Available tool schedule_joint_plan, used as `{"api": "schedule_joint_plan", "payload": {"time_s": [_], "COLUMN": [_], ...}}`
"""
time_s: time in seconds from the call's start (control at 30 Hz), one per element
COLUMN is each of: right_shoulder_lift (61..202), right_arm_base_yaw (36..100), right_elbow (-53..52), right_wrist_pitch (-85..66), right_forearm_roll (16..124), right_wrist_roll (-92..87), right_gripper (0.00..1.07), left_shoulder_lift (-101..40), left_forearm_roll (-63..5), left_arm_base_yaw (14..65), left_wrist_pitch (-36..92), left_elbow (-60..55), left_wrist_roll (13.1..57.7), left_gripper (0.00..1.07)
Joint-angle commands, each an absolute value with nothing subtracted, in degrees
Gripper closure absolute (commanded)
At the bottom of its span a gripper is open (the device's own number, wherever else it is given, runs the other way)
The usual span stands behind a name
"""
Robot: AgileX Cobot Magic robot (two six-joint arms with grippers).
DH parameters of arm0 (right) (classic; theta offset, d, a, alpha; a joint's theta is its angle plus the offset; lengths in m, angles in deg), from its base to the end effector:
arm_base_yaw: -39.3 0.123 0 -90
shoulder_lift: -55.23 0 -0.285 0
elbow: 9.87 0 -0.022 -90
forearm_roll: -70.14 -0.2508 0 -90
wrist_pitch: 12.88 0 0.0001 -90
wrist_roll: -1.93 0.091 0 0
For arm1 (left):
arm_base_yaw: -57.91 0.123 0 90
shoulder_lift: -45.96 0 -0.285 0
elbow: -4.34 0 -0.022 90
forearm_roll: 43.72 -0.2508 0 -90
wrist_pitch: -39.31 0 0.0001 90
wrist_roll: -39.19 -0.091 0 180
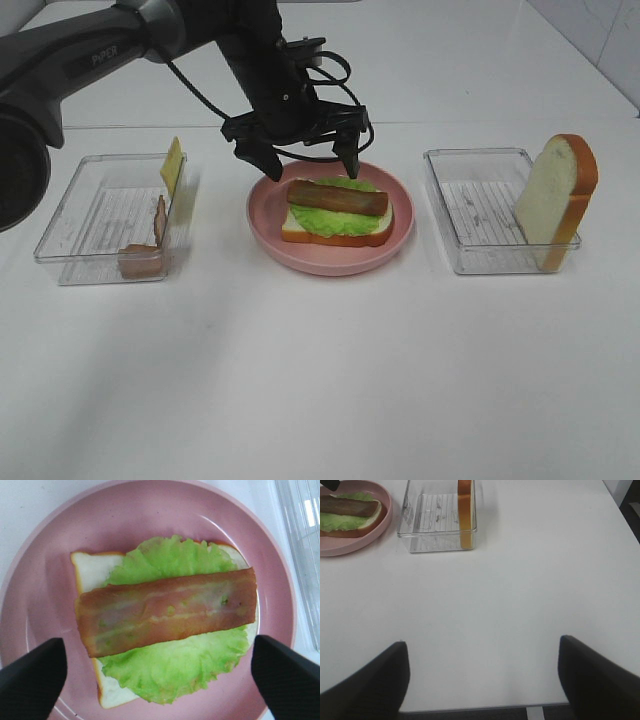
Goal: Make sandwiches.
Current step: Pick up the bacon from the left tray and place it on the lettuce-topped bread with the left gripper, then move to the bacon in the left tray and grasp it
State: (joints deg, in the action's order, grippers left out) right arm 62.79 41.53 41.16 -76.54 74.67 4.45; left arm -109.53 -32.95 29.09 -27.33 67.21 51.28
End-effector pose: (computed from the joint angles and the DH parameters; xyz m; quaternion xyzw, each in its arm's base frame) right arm -0.0029 -0.0066 0.2616 0.0040 0.8750 -0.0195 0.4837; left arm 0.4683 -0.2755 0.1681 0.1216 0.9720 -0.1483 0.1360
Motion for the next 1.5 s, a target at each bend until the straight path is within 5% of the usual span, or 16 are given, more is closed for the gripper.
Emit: {"api": "schedule_joint_plan", "payload": {"time_s": [0.03,0.53,0.6,0.87,1.03,1.5], "right_shoulder_lift": [61.59,61.59,61.59,61.59,61.59,61.59], "right_arm_base_yaw": [41.41,41.41,41.41,41.41,41.41,41.41], "right_elbow": [41.33,41.33,41.33,41.33,41.33,41.33], "right_wrist_pitch": [-76.14,-76.14,-76.14,-76.14,-76.14,-76.14], "right_forearm_roll": [74.55,74.55,74.55,74.55,74.55,74.55], "right_wrist_roll": [4.74,4.74,4.74,4.74,4.74,4.74], "right_gripper": [0.27,0.27,0.27,0.27,0.27,0.27], "left_shoulder_lift": [-109.59,-104.55,-99.39,-87.19,-76.59,-81.63], "left_forearm_roll": [-33.06,-29.51,-30.08,-37.93,-39.65,-37.76], "left_arm_base_yaw": [28.97,28.97,28.97,28.97,33.90,39.63], "left_wrist_pitch": [-29.56,-35.98,-35.98,-35.98,-35.98,-35.98], "left_elbow": [68.93,76.32,73.28,57.35,36.78,32.20], "left_wrist_roll": [50.25,46.76,43.66,43.78,50.42,49.91], "left_gripper": [0.05,0.06,0.06,0.06,0.06,0.06]}}
